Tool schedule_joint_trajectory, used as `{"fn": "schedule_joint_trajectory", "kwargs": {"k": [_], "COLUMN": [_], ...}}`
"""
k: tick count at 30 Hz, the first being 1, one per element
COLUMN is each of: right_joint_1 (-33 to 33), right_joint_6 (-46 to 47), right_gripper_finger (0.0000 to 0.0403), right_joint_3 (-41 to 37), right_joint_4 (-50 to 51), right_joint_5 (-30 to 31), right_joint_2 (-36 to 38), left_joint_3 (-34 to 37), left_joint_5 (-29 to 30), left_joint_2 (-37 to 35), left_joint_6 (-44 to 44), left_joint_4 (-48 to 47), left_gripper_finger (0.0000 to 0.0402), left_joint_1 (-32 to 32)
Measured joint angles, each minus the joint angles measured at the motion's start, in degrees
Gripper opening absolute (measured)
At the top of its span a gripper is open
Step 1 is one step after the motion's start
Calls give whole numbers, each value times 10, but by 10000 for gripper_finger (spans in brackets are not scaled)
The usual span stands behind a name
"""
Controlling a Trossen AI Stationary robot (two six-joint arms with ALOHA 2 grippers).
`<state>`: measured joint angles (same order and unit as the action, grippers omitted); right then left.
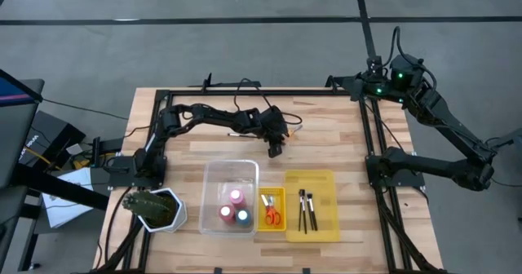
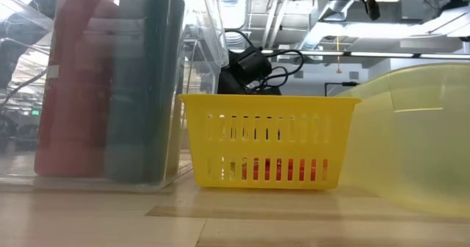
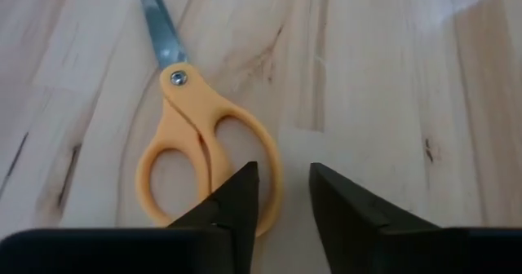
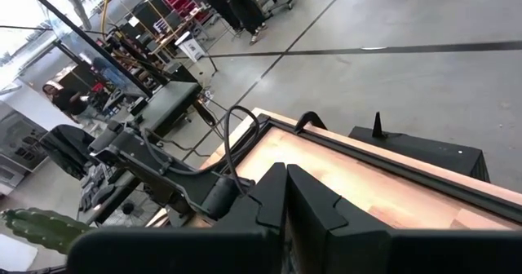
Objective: Pick & Place Paint Supplies
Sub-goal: Put the yellow scissors into the left yellow bin
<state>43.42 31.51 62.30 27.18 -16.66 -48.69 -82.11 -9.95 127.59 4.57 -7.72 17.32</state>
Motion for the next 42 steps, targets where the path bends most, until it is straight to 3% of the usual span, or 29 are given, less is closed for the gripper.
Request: {"fn": "schedule_joint_trajectory", "kwargs": {"k": [8, 33, 42], "right_joint_1": [0, 1, 0], "right_joint_6": [0, 13, 17], "right_gripper_finger": [8, 8, 8], "right_joint_3": [0, 0, 0], "right_joint_4": [-1, 36, 67], "right_joint_5": [0, 2, 2], "right_joint_2": [0, 0, 0], "left_joint_3": [1, 6, 5], "left_joint_5": [59, 85, 154], "left_joint_2": [0, -93, -151], "left_joint_6": [-4, -10, -24], "left_joint_4": [-9, -2, 18], "left_gripper_finger": [10, 1, 0], "left_joint_1": [-13, -13, -15]}}
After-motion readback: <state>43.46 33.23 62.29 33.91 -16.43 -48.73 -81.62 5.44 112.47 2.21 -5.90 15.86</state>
